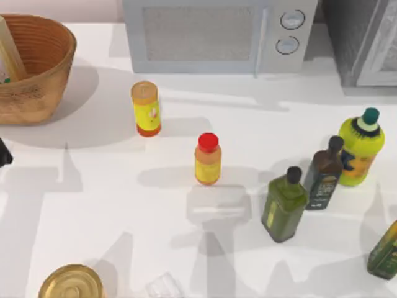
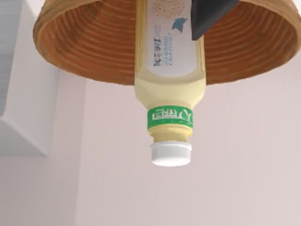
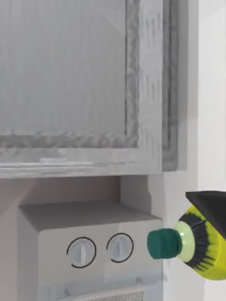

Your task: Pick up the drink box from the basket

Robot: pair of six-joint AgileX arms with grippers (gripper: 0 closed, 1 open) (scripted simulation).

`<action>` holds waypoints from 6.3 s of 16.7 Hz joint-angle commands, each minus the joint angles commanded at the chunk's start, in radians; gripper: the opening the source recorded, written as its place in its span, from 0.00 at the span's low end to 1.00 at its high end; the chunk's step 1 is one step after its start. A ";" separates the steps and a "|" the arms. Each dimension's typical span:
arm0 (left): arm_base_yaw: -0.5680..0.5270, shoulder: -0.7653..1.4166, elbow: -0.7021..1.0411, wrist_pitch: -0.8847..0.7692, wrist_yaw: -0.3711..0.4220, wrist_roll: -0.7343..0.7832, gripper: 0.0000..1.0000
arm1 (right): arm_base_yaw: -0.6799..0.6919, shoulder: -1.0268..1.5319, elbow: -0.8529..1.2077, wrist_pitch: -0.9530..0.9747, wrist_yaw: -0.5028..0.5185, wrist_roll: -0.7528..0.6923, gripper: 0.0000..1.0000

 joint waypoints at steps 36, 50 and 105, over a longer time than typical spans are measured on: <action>0.083 1.491 0.676 0.759 0.109 0.010 1.00 | 0.000 0.000 0.000 0.000 0.000 0.000 1.00; 0.083 1.491 0.676 0.759 0.109 0.010 0.10 | 0.000 0.000 0.000 0.000 0.000 0.000 1.00; -0.052 -0.550 -0.189 -0.396 -0.064 -0.002 0.00 | 0.000 0.000 0.000 0.000 0.000 0.000 1.00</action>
